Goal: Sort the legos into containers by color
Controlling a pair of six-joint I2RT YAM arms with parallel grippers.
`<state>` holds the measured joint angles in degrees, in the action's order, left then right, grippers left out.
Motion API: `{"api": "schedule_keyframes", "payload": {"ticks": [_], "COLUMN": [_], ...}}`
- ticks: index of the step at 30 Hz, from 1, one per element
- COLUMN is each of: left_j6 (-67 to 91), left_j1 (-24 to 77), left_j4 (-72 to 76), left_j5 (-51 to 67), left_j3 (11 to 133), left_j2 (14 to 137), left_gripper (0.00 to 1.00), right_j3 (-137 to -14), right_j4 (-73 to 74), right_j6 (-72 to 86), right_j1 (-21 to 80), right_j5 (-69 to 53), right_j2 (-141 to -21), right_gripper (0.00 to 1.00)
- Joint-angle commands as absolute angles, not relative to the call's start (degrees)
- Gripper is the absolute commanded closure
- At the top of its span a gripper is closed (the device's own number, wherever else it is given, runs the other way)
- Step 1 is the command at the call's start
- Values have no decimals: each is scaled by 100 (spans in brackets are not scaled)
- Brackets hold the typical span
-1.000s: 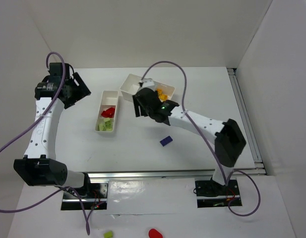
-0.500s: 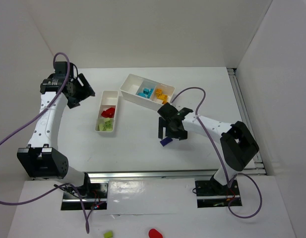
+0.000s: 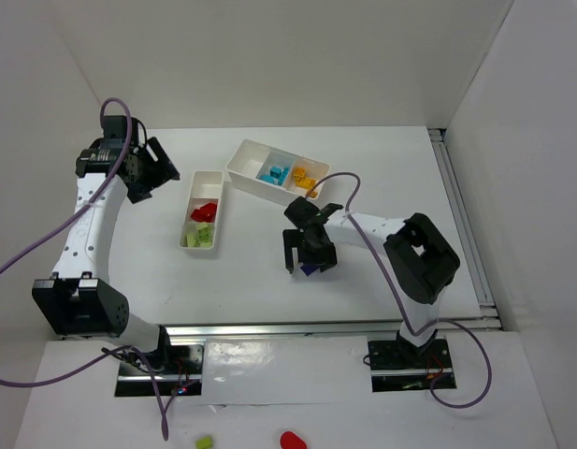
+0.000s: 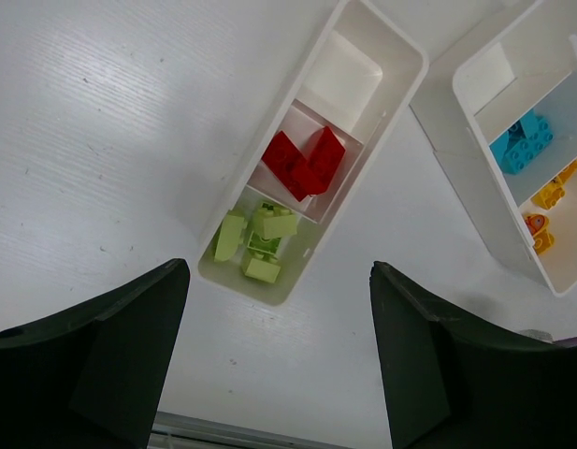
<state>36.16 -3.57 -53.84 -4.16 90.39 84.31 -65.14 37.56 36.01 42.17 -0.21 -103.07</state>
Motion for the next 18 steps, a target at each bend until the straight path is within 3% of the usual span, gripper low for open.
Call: {"api": "schedule_keyframes", "payload": {"ticks": [1,10,15,17,18], "left_j6": [3577,3577,3577,3577,3577], "left_j1": [-387,-387,-387,-387,-387], "left_j4": [-5238,-5238,-5238,-5238,-5238], "left_j5": [-431,-536,-588,-589,-589], "left_j3": [9185,9132,9132,9070,9070], "left_j2": [8394,8341,8288,8288,8288], "left_gripper": [12,12,12,12,12], "right_j3": [-6943,-7347,-7400,-7400,-7400], "right_j4": [3586,3700,3753,3823,3823], "right_j6": [3393,3393,3331,3331,3331], "right_j1": [4289,4289,4394,4464,4465], "right_j5": [263,853,958,1010,1072], "right_j2": [-10625,-11004,-11074,-11021,-11021], "right_gripper": [6,15,33,55,55]}}
